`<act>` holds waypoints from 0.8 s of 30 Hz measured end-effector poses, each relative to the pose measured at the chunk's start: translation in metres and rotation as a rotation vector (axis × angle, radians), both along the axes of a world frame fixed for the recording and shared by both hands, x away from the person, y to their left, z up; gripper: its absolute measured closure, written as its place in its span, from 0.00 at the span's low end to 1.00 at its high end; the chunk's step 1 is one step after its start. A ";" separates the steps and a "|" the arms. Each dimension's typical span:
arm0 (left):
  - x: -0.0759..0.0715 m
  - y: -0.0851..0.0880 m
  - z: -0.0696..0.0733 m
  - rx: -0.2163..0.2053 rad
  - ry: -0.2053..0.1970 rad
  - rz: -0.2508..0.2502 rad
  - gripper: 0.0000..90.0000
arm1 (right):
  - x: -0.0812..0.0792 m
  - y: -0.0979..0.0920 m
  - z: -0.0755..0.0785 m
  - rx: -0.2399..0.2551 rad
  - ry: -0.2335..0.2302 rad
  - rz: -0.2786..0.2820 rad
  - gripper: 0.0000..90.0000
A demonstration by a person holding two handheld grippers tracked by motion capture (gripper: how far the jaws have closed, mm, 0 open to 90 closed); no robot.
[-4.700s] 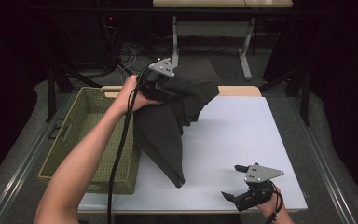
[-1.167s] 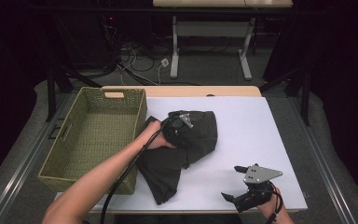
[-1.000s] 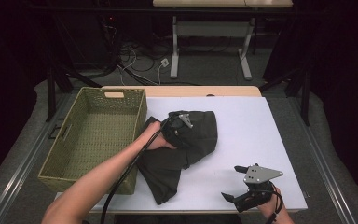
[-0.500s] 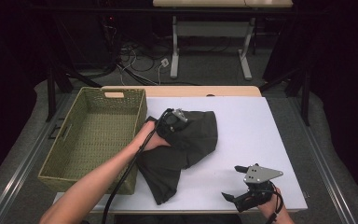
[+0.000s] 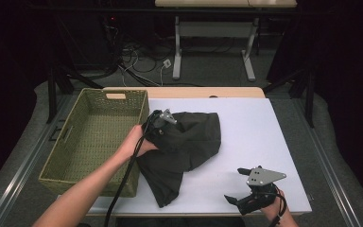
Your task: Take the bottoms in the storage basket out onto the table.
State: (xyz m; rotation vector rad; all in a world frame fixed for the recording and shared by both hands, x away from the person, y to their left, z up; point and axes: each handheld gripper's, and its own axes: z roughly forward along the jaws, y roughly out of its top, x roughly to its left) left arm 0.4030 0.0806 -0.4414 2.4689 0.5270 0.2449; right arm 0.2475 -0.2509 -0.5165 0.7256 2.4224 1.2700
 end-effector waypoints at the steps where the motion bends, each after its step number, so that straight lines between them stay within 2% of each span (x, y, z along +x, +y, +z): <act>1: -0.002 0.002 0.000 0.003 -0.002 0.007 0.00 | 0.000 0.000 0.000 0.000 0.000 0.001 0.02; 5: -0.009 0.010 0.003 0.008 -0.022 0.024 0.00 | 0.000 0.000 0.000 0.003 -0.005 -0.002 0.02; 8: -0.014 0.018 0.003 0.026 -0.037 0.037 0.00 | 0.000 0.000 0.000 0.002 -0.006 -0.002 0.02; 12: -0.019 0.030 0.003 0.016 -0.025 0.048 0.00 | 0.000 0.001 -0.001 0.003 -0.006 -0.003 0.02; 24: -0.039 0.058 0.008 -0.011 -0.045 0.101 0.00 | 0.000 0.001 -0.001 -0.003 -0.002 -0.003 0.02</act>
